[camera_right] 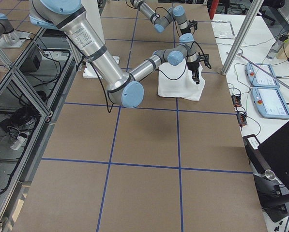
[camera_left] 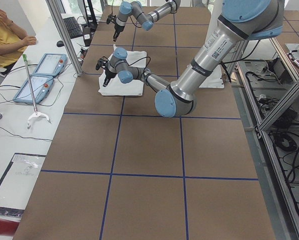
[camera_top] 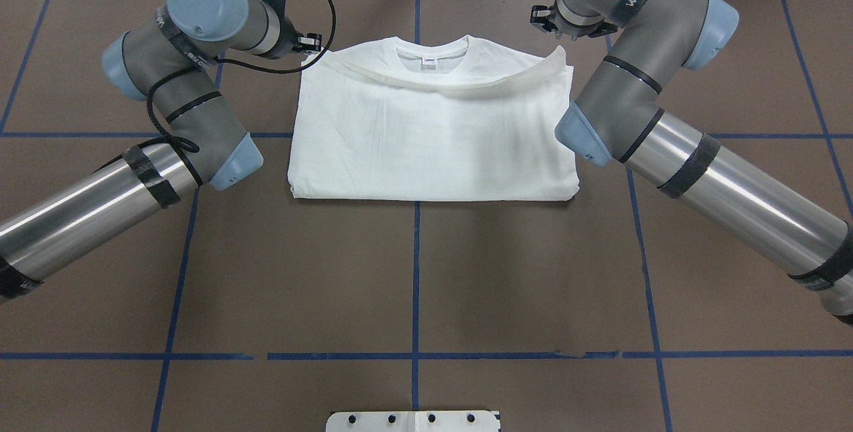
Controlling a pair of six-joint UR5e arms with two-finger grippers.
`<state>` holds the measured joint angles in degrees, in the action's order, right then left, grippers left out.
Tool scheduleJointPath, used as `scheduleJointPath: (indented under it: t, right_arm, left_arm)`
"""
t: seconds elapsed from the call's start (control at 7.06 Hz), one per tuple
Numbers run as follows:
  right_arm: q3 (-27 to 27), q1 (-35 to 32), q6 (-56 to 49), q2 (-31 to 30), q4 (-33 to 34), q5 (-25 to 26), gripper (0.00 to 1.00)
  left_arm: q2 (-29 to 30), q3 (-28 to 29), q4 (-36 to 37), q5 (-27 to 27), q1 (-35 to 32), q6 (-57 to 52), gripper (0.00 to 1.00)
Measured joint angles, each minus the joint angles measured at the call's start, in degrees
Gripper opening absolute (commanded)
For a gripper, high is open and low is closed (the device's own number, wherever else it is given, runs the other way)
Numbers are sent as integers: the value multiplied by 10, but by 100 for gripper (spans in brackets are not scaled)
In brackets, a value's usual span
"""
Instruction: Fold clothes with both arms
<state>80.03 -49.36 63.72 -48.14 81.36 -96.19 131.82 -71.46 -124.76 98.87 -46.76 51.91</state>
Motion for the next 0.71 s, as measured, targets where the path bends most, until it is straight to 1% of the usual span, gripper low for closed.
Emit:
scheduleJointPath:
  t: [0.14, 0.42, 0.57, 0.71]
  right_arm:
    - [1, 0, 0, -1, -5, -1, 100]
    - [5, 0, -3, -7, -10, -4, 100]
    - [6, 0, -4, -9, -10, -5, 100]
    - [7, 1, -4, -10, -10, -6, 100]
  left_arm:
    - [-24, -35, -3, 14, 0, -25, 100]
    - [-113, -141, -8, 54, 5, -77, 100]
    - [-155, -177, -25, 59, 18, -76, 100]
    - [-188, -191, -58, 56, 45, -54, 96]
